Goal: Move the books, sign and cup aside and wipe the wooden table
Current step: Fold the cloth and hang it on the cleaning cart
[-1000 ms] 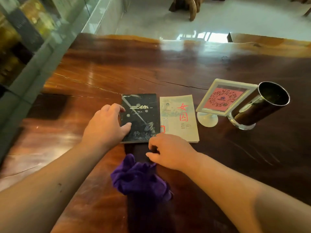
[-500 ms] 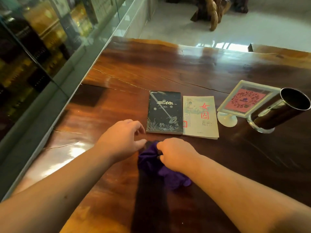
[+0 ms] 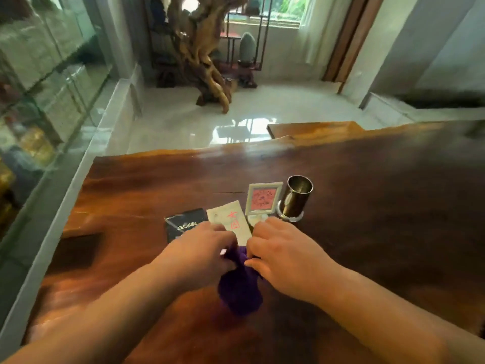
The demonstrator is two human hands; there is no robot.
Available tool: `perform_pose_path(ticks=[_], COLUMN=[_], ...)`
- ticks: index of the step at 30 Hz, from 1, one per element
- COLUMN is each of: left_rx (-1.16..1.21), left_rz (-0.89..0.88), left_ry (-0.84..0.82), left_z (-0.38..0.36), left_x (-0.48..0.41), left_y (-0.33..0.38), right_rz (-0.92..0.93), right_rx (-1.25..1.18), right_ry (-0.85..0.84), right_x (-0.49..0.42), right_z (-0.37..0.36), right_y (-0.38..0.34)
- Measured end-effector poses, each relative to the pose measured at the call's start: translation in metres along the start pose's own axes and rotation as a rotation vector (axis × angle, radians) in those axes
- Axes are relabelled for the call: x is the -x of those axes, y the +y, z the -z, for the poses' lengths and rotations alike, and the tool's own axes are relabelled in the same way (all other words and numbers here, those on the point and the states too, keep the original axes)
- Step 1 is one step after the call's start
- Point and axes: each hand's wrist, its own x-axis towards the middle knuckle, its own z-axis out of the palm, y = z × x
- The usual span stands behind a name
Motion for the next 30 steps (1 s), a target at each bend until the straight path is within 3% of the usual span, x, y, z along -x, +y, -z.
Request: perform_pose_path(ticks=[7,11,15,19,23,30], left_rx=[-0.157,-0.03,0.065,-0.014,-0.186,-0.292], left_rz=[-0.265,-0.287,-0.327,-0.351,-0.505,-0.659], left_ry=[-0.043,-0.152,-0.23,-0.358,-0.345,-0.548], left_z=[0.043,0.031,-0.003,-0.048,-0.091,-0.166], left_x=[-0.047,-0.057,-0.064,-0.071,-0.073,-0.082], left_y=[0.134,0.224,0.316,0.395,0.466,0.554], right_rz=[-0.374,-0.507,-0.568,-0.685,-0.854,-1.107], right_rx=[-0.079,-0.149,-0.203,-0.253,-0.348,-0.467], right_ry=[0.031,0.17,0.205,0.219,0.21,0.134], right_x=[0.123,0.185,0.27,0.384,0.503,0.642], right_z=[0.091,0.129,0.151,0.165,0.166,0.158], right_y=[0.039,0.053,0.058,0.06,0.05,0.032])
